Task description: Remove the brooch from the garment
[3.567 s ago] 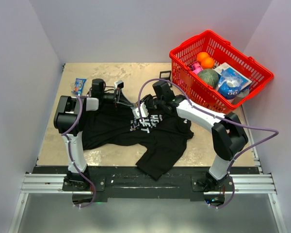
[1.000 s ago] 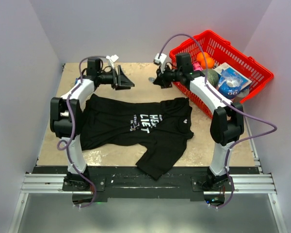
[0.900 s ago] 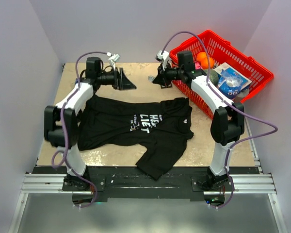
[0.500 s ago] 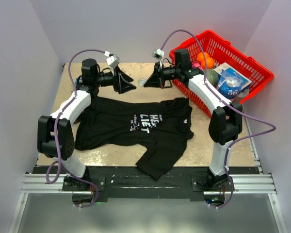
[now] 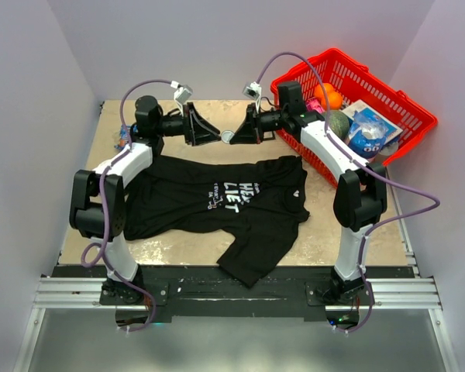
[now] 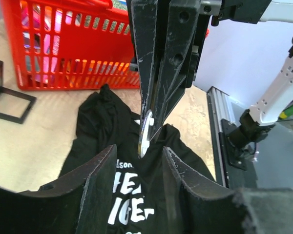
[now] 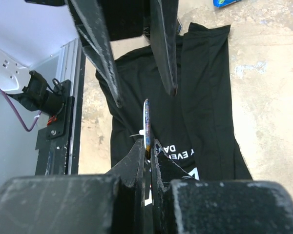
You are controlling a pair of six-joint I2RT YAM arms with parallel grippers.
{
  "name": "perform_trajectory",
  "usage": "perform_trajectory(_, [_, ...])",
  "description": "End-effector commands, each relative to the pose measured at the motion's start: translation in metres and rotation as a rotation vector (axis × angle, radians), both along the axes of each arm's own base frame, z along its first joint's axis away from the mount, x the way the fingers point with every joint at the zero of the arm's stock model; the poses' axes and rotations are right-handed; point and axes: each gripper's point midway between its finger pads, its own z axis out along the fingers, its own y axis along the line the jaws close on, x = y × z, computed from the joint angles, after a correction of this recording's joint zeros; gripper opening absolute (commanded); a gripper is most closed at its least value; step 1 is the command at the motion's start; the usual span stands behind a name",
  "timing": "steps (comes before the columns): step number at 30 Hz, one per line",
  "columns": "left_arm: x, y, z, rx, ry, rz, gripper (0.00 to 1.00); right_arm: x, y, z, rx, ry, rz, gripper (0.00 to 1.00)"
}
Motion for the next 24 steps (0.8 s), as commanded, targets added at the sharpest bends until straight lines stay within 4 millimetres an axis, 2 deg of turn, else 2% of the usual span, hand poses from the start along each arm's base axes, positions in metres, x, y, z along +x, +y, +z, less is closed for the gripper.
perform_trajectory(1, [-0.006, -0.005, 0.020, -0.033, -0.030, -0.070, 0.43, -0.009, 0.003, 0.018, 0.036, -0.030, 0.029, 0.04])
perform_trajectory(15, [-0.016, -0.020, 0.013, -0.039, 0.033, -0.148, 0.28, -0.010, 0.006, 0.011, 0.023, -0.016, 0.021, 0.04])
perform_trajectory(22, [-0.016, -0.020, 0.011, -0.037, 0.041, -0.158, 0.11, -0.010, 0.007, 0.011, 0.024, -0.013, 0.020, 0.04])
perform_trajectory(24, [-0.017, -0.021, 0.010, -0.036, 0.046, -0.166, 0.09, -0.010, 0.007, 0.010, 0.024, -0.006, 0.018, 0.04])
